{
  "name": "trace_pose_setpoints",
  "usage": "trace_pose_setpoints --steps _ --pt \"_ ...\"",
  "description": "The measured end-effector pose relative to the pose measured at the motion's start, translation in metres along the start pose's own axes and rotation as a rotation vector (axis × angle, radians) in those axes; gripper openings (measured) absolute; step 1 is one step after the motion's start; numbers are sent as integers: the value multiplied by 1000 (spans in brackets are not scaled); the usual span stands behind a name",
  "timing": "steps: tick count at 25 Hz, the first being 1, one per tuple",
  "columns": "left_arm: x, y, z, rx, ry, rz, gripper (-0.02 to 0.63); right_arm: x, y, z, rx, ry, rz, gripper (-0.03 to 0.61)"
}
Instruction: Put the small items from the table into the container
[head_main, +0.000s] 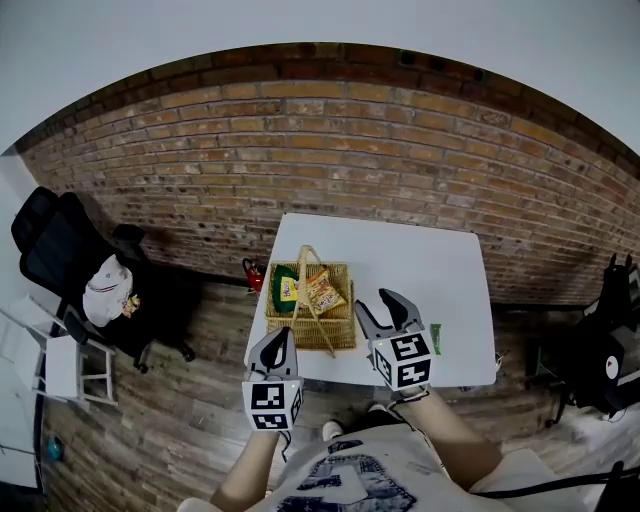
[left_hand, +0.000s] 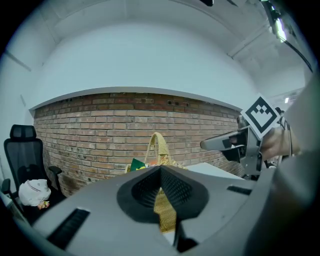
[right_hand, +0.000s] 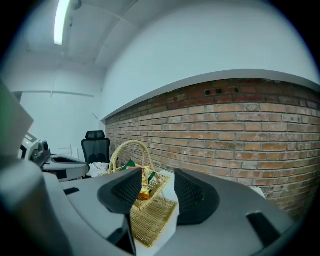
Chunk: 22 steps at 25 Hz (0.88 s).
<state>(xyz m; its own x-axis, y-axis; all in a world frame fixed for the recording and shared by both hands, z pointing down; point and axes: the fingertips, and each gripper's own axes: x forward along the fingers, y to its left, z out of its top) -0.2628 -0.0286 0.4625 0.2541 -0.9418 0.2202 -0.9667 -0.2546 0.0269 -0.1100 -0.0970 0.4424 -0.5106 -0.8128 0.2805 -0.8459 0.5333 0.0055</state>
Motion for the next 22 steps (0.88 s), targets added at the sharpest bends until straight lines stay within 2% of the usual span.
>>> trace_pose_setpoints --steps 5,8,14,22 --pt "5 -17 12 11 -16 -14 51 -15 -15 5 0 -27 -27 118" --pt "7 -28 19 23 -24 -18 51 -23 -22 7 16 -44 -26 76" --pt "9 -49 29 30 -31 -3 51 -42 -40 7 36 -67 -5 25" --pt "11 -95 32 28 -21 3 51 -76 -70 1 29 -76 47 20"
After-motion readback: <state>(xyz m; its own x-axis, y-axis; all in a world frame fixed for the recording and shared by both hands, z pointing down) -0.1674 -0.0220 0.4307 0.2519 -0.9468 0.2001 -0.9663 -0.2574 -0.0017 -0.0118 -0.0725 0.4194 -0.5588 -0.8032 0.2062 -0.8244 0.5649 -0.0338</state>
